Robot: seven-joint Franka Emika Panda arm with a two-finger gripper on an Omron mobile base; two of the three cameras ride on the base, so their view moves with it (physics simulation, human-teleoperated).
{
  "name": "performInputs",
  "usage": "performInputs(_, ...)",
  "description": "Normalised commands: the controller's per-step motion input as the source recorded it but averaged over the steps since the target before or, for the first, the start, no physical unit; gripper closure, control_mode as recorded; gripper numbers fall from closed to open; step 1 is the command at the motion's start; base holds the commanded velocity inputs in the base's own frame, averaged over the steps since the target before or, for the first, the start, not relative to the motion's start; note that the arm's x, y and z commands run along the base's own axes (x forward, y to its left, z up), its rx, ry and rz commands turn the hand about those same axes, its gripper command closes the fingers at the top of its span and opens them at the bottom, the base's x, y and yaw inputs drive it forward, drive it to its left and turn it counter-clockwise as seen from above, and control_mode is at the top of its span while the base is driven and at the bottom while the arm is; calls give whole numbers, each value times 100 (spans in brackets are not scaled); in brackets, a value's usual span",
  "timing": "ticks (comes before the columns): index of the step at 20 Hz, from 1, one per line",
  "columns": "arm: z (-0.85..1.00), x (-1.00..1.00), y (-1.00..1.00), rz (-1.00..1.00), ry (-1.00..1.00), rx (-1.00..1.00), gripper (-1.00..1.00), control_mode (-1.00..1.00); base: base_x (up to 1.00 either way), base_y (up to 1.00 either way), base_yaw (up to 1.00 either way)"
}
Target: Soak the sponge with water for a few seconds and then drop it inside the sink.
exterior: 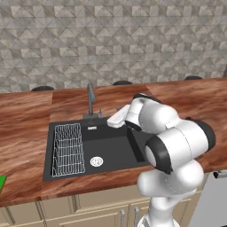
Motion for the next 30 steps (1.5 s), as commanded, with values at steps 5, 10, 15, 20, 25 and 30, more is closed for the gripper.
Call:
performInputs(5, -18, 24, 0, 0, 0, 0, -100, -100, 0, 0, 0)
performInputs(10, -8, 28, 1, 0, 0, 0, -100, -100, 0, 0, 0)
performInputs(15, -10, 31, 3, 0, 0, 0, -100, -100, 0, 0, 0)
performInputs(20, -9, 30, 8, 0, 0, 0, -100, -100, 0, 0, 0)
performInputs(25, -13, 32, 12, 0, 0, 0, -100, -100, 0, 0, 0)
performInputs(30, -19, 35, 11, 0, 0, 0, -100, -100, 0, 0, 0)
